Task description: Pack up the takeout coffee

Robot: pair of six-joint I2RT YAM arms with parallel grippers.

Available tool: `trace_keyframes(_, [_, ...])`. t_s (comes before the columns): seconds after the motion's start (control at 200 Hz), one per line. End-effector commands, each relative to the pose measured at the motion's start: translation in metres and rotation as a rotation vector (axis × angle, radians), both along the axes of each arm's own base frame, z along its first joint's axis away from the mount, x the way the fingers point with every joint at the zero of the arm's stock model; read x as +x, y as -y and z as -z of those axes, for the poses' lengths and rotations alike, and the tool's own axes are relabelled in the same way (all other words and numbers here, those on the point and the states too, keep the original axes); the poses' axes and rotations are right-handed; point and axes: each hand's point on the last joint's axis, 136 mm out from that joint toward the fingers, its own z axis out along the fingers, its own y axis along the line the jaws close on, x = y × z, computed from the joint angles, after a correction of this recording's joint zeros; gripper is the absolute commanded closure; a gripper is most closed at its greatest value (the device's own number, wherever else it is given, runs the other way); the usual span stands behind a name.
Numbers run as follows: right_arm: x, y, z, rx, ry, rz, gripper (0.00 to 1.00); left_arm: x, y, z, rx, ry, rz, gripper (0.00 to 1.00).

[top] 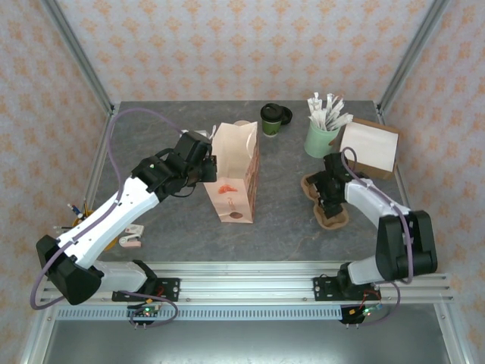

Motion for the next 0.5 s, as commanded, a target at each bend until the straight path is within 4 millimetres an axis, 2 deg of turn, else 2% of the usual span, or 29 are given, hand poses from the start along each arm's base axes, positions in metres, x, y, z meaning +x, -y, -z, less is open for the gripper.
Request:
trace_keyframes(0.0, [0.014,-0.008,-0.028,0.093,0.086,0.122,0.0,0.002,0.001,0.009,0.026,-0.018,0.0,0.98])
trace_keyframes(0.07, [0.004,0.005,-0.038,-0.057,0.05,-0.016,0.0,0.003,0.002,0.008,0.032,-0.012,0.012,0.97])
trace_keyframes(0.15, [0.002,0.018,-0.061,-0.282,0.078,-0.34,0.01,0.004,0.004,0.007,0.034,-0.003,0.025,0.97])
trace_keyframes(0.2, [0.003,0.013,-0.072,-0.364,0.114,-0.598,0.02,0.005,0.003,0.007,0.038,0.002,0.024,0.97])
trace_keyframes(0.26, [-0.001,-0.007,-0.082,-0.384,0.181,-0.953,0.08,0.006,0.002,0.007,0.046,0.01,0.022,0.97])
trace_keyframes(0.29, [-0.004,-0.009,-0.085,-0.41,0.188,-1.072,0.08,0.006,0.002,0.006,0.047,0.016,0.022,0.97])
trace_keyframes(0.38, [-0.018,-0.012,-0.085,-0.442,0.17,-1.392,0.09,0.008,0.001,0.004,0.053,0.024,0.02,0.97])
trace_keyframes(0.495, [-0.051,-0.012,-0.067,-0.406,0.116,-1.819,0.08,0.009,0.0,0.002,0.053,0.036,0.014,0.97])
